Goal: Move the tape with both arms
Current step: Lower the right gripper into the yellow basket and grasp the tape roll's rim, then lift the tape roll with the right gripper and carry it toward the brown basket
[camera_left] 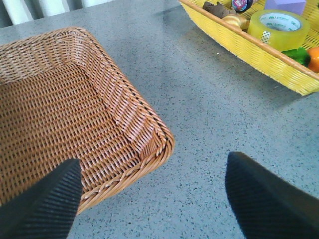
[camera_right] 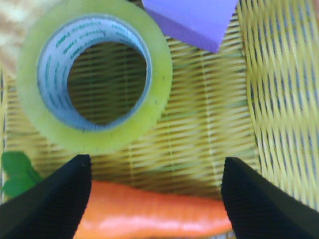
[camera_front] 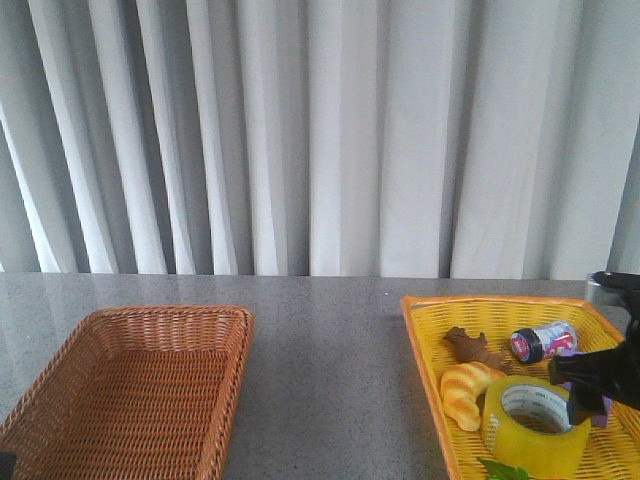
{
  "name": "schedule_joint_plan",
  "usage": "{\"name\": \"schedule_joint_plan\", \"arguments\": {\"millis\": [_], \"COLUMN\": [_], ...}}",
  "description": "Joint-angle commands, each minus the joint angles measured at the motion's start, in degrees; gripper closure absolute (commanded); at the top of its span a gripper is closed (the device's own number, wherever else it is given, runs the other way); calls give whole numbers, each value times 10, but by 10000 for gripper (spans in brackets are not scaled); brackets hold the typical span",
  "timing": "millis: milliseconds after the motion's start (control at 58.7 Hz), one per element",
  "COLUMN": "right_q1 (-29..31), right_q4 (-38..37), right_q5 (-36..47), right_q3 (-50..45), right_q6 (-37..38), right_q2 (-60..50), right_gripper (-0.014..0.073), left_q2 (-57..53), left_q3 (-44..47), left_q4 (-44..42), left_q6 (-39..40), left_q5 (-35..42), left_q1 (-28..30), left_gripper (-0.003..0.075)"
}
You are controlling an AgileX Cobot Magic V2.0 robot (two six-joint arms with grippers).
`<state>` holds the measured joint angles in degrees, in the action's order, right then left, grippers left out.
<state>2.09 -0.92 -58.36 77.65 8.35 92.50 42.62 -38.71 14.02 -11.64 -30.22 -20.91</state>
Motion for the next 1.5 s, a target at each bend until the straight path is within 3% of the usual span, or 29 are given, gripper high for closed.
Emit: {"name": "schedule_joint_plan", "arguments": {"millis": [0,205,375,869,1312,1483], "right_q1": [4,4,4,4,3,-7], "right_q4": [-6,-7,-17,-13,-10,53], "right_q5": [-6,-30,-23,-5,-36,-3], "right_q3": [56,118,146,165,165,165], "right_q6": [4,12,14,14,-2,-65], "right_q2": [23,106,150,176,70,10], "right_gripper": [68,97,175,522,524,522], "left_q2": [-1,-1,-1,-1,-1,-1], "left_q3": [-21,-21,-21,-21,-21,-21], "left_q4": [11,11,11,11,11,11], "left_q6": [-1,-1,-1,-1,-1,-1], "left_q5": [36,34,34,34,34,34], "left_q1": [-4,-4,-4,-4,-4,-4], "left_gripper": [144,144,144,144,144,144]}}
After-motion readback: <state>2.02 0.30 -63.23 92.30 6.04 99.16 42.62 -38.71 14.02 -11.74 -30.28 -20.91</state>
